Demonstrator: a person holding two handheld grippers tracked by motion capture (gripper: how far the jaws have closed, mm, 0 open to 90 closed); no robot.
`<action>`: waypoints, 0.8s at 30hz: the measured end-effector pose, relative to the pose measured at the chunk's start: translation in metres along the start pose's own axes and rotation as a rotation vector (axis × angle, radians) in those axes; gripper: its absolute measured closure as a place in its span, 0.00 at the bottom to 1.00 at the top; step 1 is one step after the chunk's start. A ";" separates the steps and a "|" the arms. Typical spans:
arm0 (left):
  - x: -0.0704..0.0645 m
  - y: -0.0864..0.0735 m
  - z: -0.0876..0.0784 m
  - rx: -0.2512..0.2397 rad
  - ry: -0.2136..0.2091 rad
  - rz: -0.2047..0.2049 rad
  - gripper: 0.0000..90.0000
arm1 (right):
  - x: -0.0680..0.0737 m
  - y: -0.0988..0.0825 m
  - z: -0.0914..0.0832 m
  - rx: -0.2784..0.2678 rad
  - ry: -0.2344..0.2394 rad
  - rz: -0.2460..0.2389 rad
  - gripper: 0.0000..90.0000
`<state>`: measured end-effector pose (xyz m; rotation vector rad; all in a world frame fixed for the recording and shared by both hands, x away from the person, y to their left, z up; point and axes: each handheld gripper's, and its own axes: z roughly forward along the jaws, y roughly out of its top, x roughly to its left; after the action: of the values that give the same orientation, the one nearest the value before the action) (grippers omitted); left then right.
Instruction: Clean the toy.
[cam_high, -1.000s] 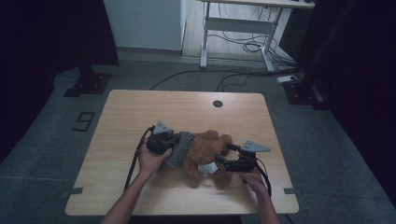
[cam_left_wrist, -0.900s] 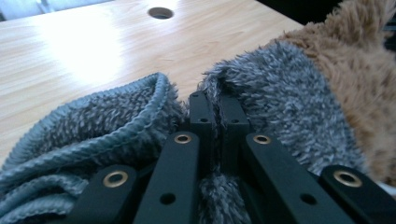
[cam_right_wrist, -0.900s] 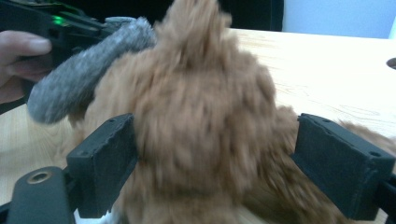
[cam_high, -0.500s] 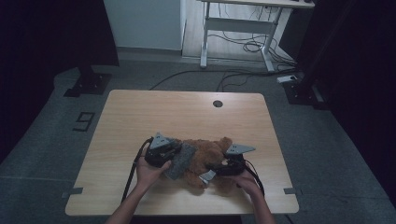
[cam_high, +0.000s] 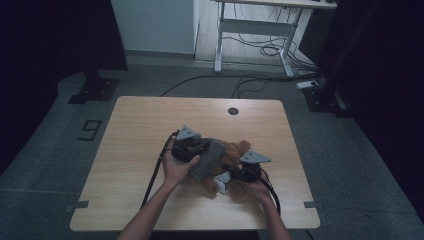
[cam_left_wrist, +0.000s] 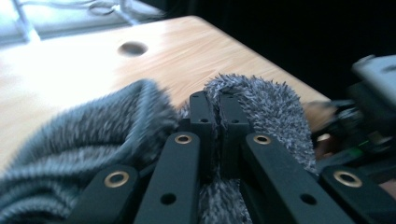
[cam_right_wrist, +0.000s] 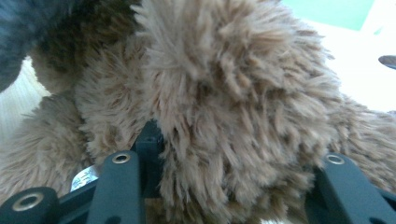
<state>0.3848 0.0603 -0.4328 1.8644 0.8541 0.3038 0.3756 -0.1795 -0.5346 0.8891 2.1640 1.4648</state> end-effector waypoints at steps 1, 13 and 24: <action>-0.009 0.005 0.005 -0.003 -0.017 0.013 0.96 | 0.000 0.000 -0.001 0.000 0.007 -0.004 0.53; -0.048 0.001 0.078 0.147 0.042 0.140 0.95 | 0.003 -0.005 -0.005 0.012 0.029 -0.035 0.52; -0.013 -0.004 0.037 0.133 0.208 0.149 0.96 | 0.005 -0.006 -0.007 0.009 0.025 -0.038 0.53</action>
<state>0.3942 0.0262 -0.4506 2.0504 0.8942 0.5536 0.3658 -0.1828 -0.5374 0.8327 2.1955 1.4569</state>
